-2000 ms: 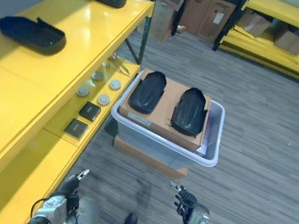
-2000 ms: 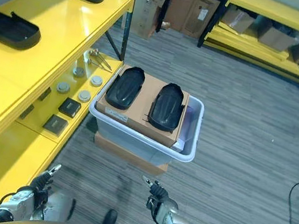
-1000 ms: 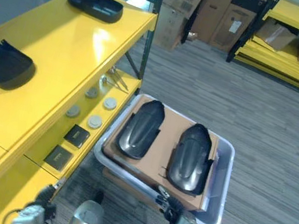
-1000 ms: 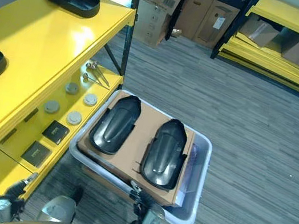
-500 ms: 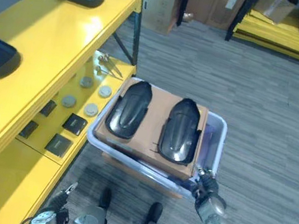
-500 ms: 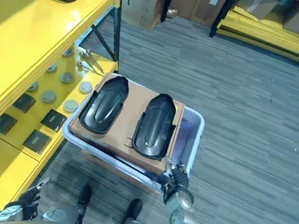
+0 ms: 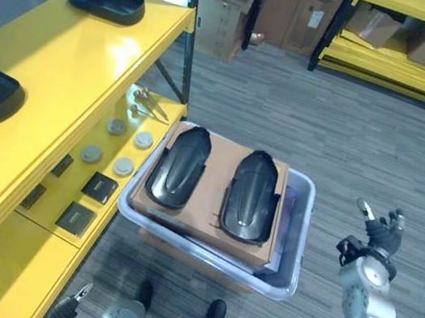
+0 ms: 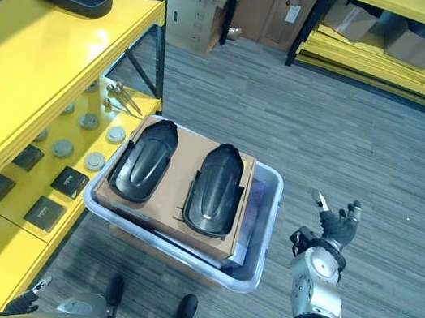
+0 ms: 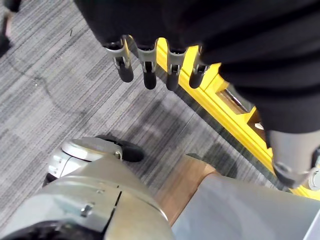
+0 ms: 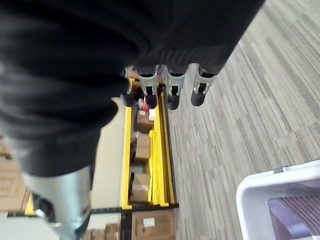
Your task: Move parts from the plastic box to the shelf.
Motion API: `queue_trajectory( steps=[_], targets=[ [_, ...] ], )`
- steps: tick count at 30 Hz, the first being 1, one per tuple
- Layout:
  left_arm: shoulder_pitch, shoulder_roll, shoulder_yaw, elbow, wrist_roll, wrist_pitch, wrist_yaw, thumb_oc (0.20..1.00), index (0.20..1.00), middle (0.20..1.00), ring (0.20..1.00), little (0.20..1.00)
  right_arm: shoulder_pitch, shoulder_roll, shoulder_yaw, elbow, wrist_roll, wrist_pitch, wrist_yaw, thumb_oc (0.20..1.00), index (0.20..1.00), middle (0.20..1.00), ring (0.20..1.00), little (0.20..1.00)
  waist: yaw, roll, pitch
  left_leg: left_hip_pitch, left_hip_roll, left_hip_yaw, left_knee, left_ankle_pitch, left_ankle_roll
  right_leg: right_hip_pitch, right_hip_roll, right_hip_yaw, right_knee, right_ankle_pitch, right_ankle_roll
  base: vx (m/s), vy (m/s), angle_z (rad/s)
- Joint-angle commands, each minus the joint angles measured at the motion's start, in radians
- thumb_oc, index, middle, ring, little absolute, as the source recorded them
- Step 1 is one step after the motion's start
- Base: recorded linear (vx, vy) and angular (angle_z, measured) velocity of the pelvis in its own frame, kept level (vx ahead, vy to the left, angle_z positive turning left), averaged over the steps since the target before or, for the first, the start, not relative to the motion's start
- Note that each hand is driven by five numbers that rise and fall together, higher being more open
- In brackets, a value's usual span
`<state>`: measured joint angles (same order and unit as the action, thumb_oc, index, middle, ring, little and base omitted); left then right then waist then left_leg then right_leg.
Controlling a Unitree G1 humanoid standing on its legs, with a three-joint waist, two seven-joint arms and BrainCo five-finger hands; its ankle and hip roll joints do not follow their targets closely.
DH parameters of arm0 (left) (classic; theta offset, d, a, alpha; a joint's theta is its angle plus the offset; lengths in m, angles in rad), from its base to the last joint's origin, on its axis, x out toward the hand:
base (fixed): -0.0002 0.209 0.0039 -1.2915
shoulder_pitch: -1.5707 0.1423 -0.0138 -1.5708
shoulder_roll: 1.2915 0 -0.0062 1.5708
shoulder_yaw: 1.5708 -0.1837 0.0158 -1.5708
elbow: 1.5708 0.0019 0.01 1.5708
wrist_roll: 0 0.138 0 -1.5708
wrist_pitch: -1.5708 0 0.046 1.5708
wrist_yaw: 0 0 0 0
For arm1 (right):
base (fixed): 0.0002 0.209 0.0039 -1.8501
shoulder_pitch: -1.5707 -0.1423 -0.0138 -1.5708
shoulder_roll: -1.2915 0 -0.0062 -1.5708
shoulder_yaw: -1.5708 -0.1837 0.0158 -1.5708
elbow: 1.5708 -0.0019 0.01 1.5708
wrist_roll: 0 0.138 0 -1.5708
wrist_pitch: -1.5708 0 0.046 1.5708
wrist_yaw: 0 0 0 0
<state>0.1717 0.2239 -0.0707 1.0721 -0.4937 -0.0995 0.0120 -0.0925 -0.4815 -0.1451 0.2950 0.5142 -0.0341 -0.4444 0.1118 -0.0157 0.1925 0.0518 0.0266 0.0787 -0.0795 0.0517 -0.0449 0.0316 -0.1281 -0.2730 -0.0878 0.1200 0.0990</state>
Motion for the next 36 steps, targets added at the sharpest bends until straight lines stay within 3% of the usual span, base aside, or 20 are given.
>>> queue_trajectory(
  steps=[1,3,14,19,27,36],
  targets=[
    [-0.018,-0.006,-0.006,0.050,0.049,-0.032,-0.011,1.000,1.000,1.000,1.000,1.000,-0.031,-0.049,0.070,-0.032,-0.070,0.084,0.062,1.000,1.000,1.000,1.000,1.000,0.050,0.021,-0.040,-0.053,0.052,-0.062,0.024,-0.047,-0.018,0.009,-0.049,-0.018,0.023,-0.073,0.079,0.05,0.059,0.03],
    [-0.018,-0.007,-0.016,0.050,0.051,-0.029,-0.012,1.000,1.000,1.000,1.000,1.000,-0.052,-0.046,0.110,0.009,-0.086,0.113,0.072,1.000,1.000,1.000,1.000,1.000,0.065,0.023,-0.039,-0.056,0.049,-0.070,0.030,-0.048,-0.017,0.012,-0.055,-0.026,0.026,-0.074,0.080,0.04,0.054,0.09],
    [-0.028,0.020,-0.088,0.075,0.075,-0.011,-0.031,1.000,1.000,1.000,1.000,1.000,-0.183,-0.063,0.249,0.332,-0.107,0.116,0.011,1.000,1.000,1.000,1.000,1.000,0.150,0.030,-0.021,-0.067,0.030,-0.123,0.047,-0.050,-0.012,0.026,-0.087,-0.073,0.042,-0.062,0.097,0.04,0.041,0.22],
    [-0.019,0.031,-0.083,0.073,0.080,-0.009,-0.045,1.000,1.000,1.000,1.000,1.000,-0.178,-0.079,0.240,0.347,-0.133,0.118,0.020,1.000,1.000,1.000,1.000,1.000,0.154,0.028,-0.019,-0.062,0.028,-0.125,0.044,-0.051,-0.011,0.030,-0.089,-0.076,0.042,-0.061,0.102,0.03,0.020,0.11],
    [-0.008,0.050,-0.071,0.054,0.049,-0.017,-0.060,1.000,1.000,1.000,1.000,1.000,-0.142,-0.108,0.263,0.405,-0.247,0.194,0.080,1.000,1.000,1.000,1.000,1.000,0.160,0.008,-0.010,-0.060,0.030,-0.124,0.035,-0.050,-0.009,0.032,-0.087,-0.077,0.038,-0.055,0.111,0.00,0.000,0.00],
    [-0.019,0.069,-0.088,0.059,0.053,-0.013,-0.056,1.000,1.000,1.000,1.000,1.000,-0.153,-0.089,0.302,0.536,-0.212,0.168,0.087,1.000,1.000,1.000,1.000,1.000,0.184,0.002,0.001,-0.074,0.028,-0.145,0.042,-0.050,-0.009,0.037,-0.088,-0.093,0.035,-0.051,0.114,0.01,-0.007,0.07]
  ],
)
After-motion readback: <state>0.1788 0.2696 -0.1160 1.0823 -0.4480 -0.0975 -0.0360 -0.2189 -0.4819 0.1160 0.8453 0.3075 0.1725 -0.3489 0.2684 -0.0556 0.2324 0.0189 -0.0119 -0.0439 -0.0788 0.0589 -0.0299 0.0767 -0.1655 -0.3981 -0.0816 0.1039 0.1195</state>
